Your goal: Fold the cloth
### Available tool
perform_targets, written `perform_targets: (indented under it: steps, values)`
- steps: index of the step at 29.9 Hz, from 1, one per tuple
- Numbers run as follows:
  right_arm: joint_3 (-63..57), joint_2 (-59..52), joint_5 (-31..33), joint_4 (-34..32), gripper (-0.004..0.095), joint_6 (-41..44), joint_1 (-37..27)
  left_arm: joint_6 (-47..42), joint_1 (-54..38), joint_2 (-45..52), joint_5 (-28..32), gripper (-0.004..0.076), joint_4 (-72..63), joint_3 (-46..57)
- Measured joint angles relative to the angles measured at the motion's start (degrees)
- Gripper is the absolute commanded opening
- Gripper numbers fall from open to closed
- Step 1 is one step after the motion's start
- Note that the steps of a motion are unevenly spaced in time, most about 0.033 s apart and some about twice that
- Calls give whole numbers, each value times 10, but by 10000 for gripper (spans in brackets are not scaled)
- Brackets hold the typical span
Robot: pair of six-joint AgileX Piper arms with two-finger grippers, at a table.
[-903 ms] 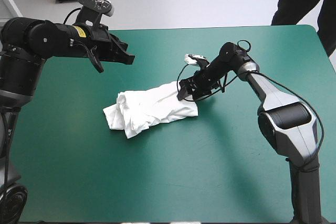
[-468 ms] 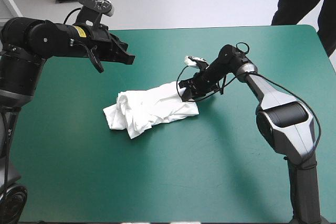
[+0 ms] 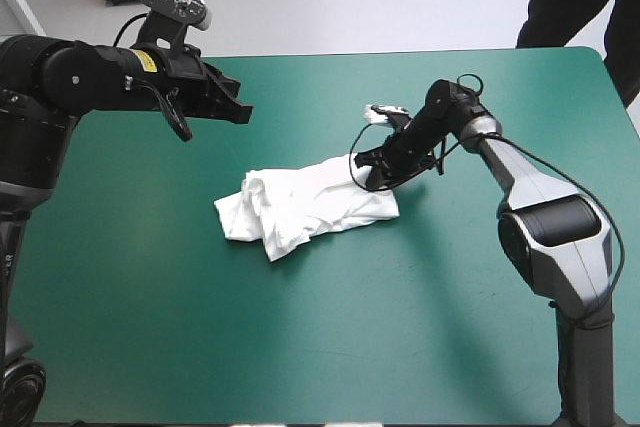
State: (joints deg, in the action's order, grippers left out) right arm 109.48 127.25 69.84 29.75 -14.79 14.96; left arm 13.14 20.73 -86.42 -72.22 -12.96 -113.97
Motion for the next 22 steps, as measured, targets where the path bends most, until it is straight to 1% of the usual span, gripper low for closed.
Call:
perform_targets:
  steps: [5,11,18,22]
  values:
    - [-25,-36,1,-60,-7,8,-57,2,0,13,0,-22,-9,0]
    - [-77,-102,1,-97,-7,10,-156,6,0,25,0,-22,-22,0]
    - [-162,-172,1,-122,-7,8,-297,8,0,35,0,-22,-27,0]
    - [-189,-199,2,-126,-7,5,-364,10,0,39,0,-22,-39,0]
